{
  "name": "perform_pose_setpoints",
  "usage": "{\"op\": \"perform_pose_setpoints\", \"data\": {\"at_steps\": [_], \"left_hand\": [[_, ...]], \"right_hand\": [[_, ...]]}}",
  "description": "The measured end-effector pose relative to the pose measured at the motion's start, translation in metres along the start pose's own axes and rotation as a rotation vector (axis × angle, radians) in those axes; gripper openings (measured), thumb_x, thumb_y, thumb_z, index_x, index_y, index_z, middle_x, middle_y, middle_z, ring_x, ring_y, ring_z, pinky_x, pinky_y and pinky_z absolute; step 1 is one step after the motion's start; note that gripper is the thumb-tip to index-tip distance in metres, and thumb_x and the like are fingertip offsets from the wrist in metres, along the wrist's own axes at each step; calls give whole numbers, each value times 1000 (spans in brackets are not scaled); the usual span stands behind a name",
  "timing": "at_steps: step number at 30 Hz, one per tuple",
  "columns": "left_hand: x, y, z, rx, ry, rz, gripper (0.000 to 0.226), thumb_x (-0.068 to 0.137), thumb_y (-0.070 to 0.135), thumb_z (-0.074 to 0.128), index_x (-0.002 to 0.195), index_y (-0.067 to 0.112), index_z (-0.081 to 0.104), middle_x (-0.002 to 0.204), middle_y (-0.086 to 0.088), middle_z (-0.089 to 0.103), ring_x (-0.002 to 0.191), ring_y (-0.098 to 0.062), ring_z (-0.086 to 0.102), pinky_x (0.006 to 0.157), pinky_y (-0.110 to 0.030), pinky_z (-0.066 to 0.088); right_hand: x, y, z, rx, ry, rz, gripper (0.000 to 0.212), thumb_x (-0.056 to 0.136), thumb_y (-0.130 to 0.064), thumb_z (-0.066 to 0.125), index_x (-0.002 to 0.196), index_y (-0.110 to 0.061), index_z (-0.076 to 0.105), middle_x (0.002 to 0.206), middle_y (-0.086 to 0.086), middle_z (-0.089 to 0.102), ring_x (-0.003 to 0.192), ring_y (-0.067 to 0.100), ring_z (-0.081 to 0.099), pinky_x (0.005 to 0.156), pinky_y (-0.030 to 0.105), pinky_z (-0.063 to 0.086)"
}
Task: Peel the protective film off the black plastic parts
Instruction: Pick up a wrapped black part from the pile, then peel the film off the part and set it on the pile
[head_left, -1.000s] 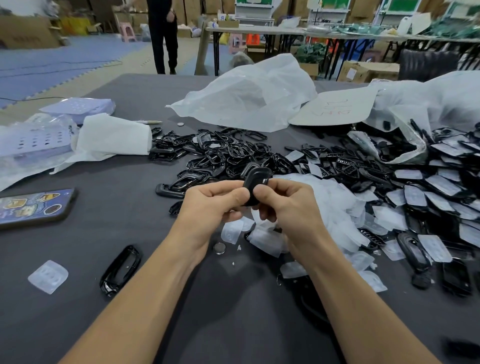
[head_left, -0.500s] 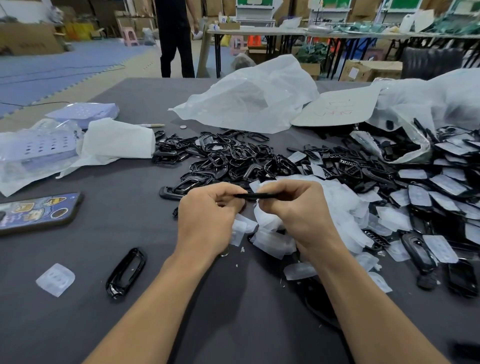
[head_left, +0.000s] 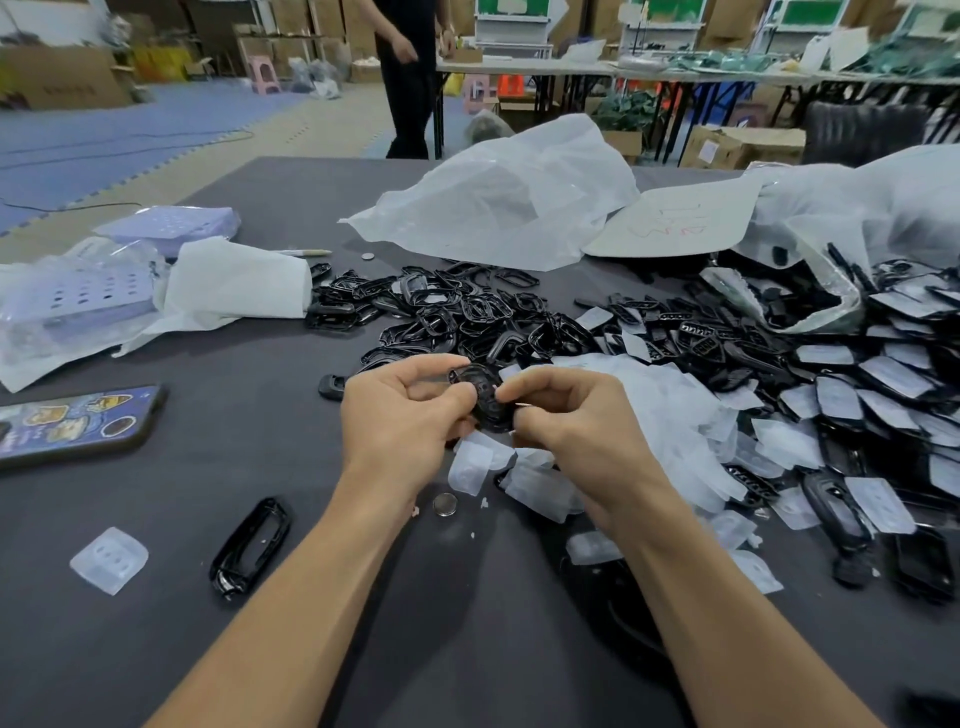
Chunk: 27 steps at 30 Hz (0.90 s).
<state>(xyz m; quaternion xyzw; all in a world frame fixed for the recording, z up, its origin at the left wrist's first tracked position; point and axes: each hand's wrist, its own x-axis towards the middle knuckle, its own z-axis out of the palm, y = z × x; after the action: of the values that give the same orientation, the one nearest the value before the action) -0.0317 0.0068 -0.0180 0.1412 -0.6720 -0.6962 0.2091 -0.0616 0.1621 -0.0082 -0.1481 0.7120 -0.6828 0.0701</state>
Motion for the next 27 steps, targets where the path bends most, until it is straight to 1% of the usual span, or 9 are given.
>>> {"op": "perform_pose_setpoints", "data": {"at_steps": [3,7,10,12,15,18,20,24,27], "left_hand": [[1,-4,-1,73,-12,92,28,70,15,77,90,34,82,64,-11,74,51,-16,62,60,-31,56],[0,-6,0,87,-106,78,38,71,18,77,100,43,79,73,-9,76,60,-14,60,65,-28,56],[-3,-4,2,50,-230,34,28,78,14,71,99,31,81,85,-7,80,73,-18,73,71,-29,60],[-4,-3,3,7,-248,22,25,85,6,68,95,24,82,89,-7,81,75,-16,75,67,-23,58],[-6,-1,6,-44,-184,25,35,89,-6,65,86,24,83,83,-5,81,65,-9,71,58,-18,53],[1,4,1,-159,32,-46,33,89,-10,67,79,18,81,77,-3,79,63,-12,71,55,-20,54],[13,7,-11,-312,181,-160,27,91,-8,66,83,16,76,76,0,78,69,-14,73,58,-20,57],[24,6,-25,-516,268,-289,22,94,-5,63,85,14,68,65,4,73,57,-7,68,59,-20,59],[26,5,-23,-538,251,-283,24,95,-7,61,82,14,64,61,5,71,52,-7,65,59,-21,59]], "right_hand": [[-3,2,8,-31,69,42,25,82,7,70,82,-13,55,70,12,70,62,24,74,64,39,63],[-3,1,13,16,107,61,33,84,10,69,81,-14,47,68,23,70,59,33,74,55,32,58],[-3,1,12,59,108,84,33,85,14,67,83,-12,47,75,33,69,59,37,74,55,35,61],[-3,1,13,67,92,104,33,84,14,67,82,-12,48,73,28,71,59,36,74,57,37,62],[-4,2,16,16,94,90,26,86,4,70,80,-13,51,67,16,74,59,30,75,60,37,62],[-4,7,16,-349,226,-82,20,87,-18,71,76,-22,55,62,-6,72,54,14,68,59,29,56],[-4,7,13,-586,265,-225,19,84,-18,71,75,-26,58,61,-13,65,59,9,60,58,23,47],[-7,5,17,-796,-23,-275,11,80,-21,77,78,-31,78,73,-5,61,89,4,49,84,9,35],[-9,3,22,-947,-266,-245,16,78,-30,80,92,-37,80,97,-12,72,103,10,50,102,23,37]]}}
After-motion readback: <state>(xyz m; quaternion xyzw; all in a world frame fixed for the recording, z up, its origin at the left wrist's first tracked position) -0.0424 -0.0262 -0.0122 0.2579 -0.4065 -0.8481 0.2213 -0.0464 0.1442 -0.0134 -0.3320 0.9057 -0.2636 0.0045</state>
